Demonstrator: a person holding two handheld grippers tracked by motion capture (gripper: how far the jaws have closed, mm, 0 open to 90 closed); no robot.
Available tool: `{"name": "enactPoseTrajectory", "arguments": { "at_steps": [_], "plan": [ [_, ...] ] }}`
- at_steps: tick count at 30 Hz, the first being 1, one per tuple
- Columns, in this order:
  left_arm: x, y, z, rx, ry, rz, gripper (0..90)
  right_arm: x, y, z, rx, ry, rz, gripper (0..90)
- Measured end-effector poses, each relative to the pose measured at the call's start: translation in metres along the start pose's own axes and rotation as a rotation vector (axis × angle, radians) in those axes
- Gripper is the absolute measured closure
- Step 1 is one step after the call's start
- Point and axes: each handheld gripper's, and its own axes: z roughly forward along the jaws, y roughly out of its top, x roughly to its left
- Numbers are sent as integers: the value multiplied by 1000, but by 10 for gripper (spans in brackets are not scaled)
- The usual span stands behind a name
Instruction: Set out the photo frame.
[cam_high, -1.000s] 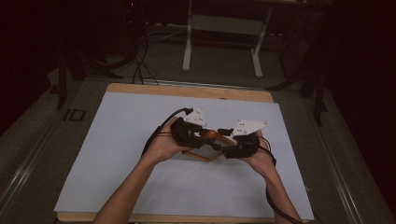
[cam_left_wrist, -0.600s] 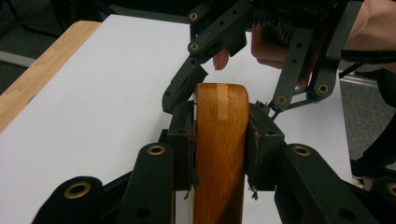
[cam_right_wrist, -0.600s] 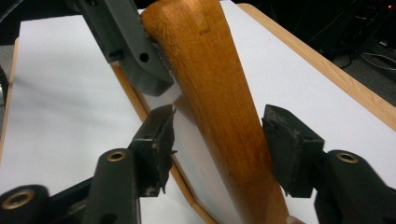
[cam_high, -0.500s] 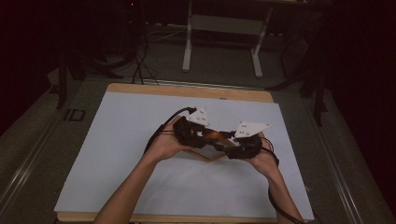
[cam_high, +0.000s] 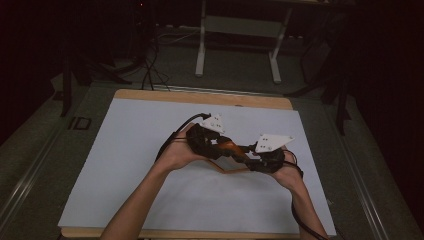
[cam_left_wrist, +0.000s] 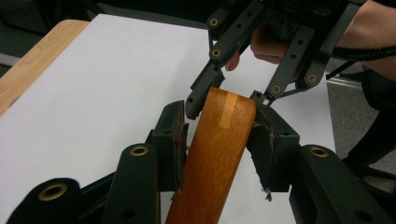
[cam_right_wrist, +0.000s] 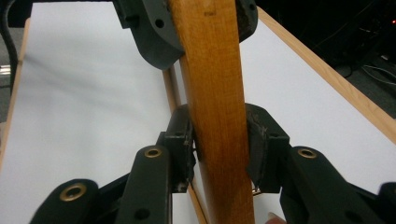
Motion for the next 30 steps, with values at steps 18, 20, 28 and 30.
{"name": "enactPoseTrajectory", "arguments": {
  "at_steps": [18, 20, 28, 30],
  "plan": [
    [11, -10, -15, -91, 34, -100, 458, -1, -9, -8, 6, -34, 13, 683],
    [12, -12, -19, -103, 40, -101, 449, -1, -10, -9, 8, -36, 16, 684],
    [17, -27, -30, -148, 60, -138, 418, -2, -15, -13, 2, -38, 38, 684],
    [18, -31, -30, -146, 64, -140, 412, -3, -17, -13, -1, -39, 40, 684]
  ]
}}
